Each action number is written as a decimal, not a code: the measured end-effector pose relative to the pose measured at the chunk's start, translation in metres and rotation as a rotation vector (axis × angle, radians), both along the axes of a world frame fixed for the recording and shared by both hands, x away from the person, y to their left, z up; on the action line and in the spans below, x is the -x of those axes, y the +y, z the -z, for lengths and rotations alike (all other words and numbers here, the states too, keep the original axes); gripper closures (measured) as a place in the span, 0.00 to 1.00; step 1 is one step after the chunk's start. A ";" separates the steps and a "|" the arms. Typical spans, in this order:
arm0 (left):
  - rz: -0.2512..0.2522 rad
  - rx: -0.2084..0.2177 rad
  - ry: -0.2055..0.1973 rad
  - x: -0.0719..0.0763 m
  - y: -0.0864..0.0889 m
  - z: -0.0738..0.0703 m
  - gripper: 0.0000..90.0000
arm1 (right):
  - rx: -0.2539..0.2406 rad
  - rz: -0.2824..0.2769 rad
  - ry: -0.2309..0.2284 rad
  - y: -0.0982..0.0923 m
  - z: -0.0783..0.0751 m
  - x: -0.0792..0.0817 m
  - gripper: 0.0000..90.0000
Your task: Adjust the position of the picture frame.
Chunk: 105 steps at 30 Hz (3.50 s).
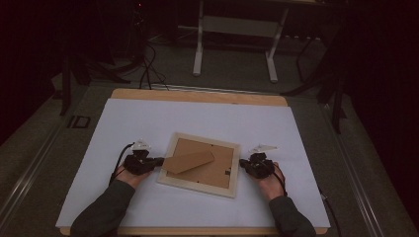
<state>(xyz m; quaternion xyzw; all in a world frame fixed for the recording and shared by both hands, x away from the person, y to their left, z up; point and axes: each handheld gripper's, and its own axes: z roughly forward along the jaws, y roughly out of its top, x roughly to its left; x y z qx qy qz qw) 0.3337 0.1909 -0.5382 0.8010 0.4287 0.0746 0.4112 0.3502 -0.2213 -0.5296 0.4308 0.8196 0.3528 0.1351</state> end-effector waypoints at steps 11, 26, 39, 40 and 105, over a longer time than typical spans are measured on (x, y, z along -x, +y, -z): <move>0.001 0.019 -0.002 0.004 -0.007 0.001 1.00 | 0.005 0.032 0.006 -0.002 -0.001 -0.016 1.00; -0.024 0.011 -0.004 0.001 -0.016 -0.001 1.00 | 0.001 0.056 0.016 -0.003 -0.002 -0.029 1.00; -0.034 0.003 0.015 0.017 -0.016 0.003 1.00 | -0.012 0.019 0.030 -0.009 -0.001 0.016 1.00; -0.034 0.003 0.015 0.017 -0.016 0.003 1.00 | -0.013 0.022 0.030 -0.009 -0.001 0.014 1.00; -0.162 -0.015 0.022 -0.031 -0.030 -0.006 1.00 | -0.017 0.157 0.012 0.000 -0.001 -0.015 1.00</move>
